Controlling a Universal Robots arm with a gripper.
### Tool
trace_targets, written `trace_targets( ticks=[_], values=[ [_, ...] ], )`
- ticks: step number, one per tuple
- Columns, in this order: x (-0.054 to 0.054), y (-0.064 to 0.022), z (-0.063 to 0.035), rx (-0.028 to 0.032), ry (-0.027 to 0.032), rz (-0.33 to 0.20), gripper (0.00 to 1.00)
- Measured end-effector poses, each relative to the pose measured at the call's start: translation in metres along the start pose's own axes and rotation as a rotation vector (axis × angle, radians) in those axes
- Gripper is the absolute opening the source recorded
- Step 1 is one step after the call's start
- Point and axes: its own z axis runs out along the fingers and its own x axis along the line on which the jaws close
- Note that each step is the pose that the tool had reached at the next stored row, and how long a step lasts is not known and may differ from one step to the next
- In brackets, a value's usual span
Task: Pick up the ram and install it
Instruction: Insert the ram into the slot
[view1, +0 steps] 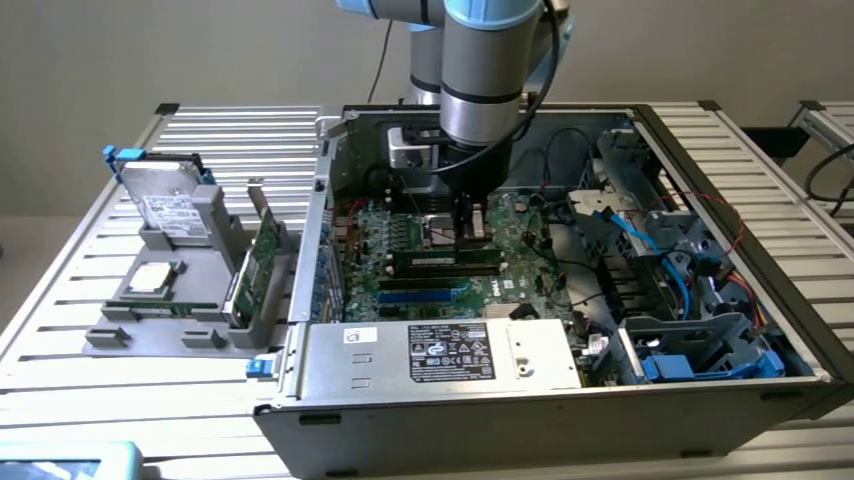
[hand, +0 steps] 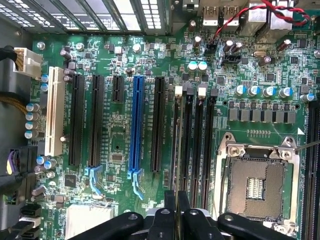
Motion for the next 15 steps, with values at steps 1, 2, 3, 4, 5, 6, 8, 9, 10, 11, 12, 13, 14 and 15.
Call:
trace_targets(
  ticks=[1, 2, 3, 4, 5, 6, 8, 9, 10, 11, 12, 13, 14, 15],
  values=[
    [0.0, 0.0001, 0.0, 0.0, 0.0008, 0.0, 0.13],
    [0.0, 0.0002, 0.0, -0.0001, 0.0017, 0.0, 0.13],
    [0.0, 0.0002, 0.0001, -0.0001, 0.0023, 0.0, 0.13],
    [0.0, 0.0003, 0.0002, 0.0, 0.0029, 0.0, 0.13],
    [0.0, 0.0003, 0.0003, 0.0001, 0.003, 0.0, 0.13],
    [0.0, 0.0004, 0.0004, 0.0006, 0.0032, 0.0, 0.13],
    [-0.0002, 0.0004, 0.0005, 0.0008, 0.0031, 0.0, 0.13],
    [-0.0003, 0.0005, 0.0006, 0.0009, 0.0029, 0.0, 0.13],
    [-0.0005, 0.0005, 0.0007, 0.0009, 0.0029, 0.0, 0.13],
    [-0.0006, 0.0005, 0.0007, 0.0008, 0.0031, 0.0, 0.13],
    [-0.0008, 0.0005, 0.0007, 0.0008, 0.003, 0.0, 0.13],
    [-0.0008, 0.0005, 0.0007, 0.0009, 0.0031, 0.0, 0.13],
    [-0.0008, 0.0005, 0.0008, 0.0008, 0.0033, 0.0, 0.13],
    [-0.0008, 0.0005, 0.0009, 0.0007, 0.0032, 0.0, 0.13]
  ],
)
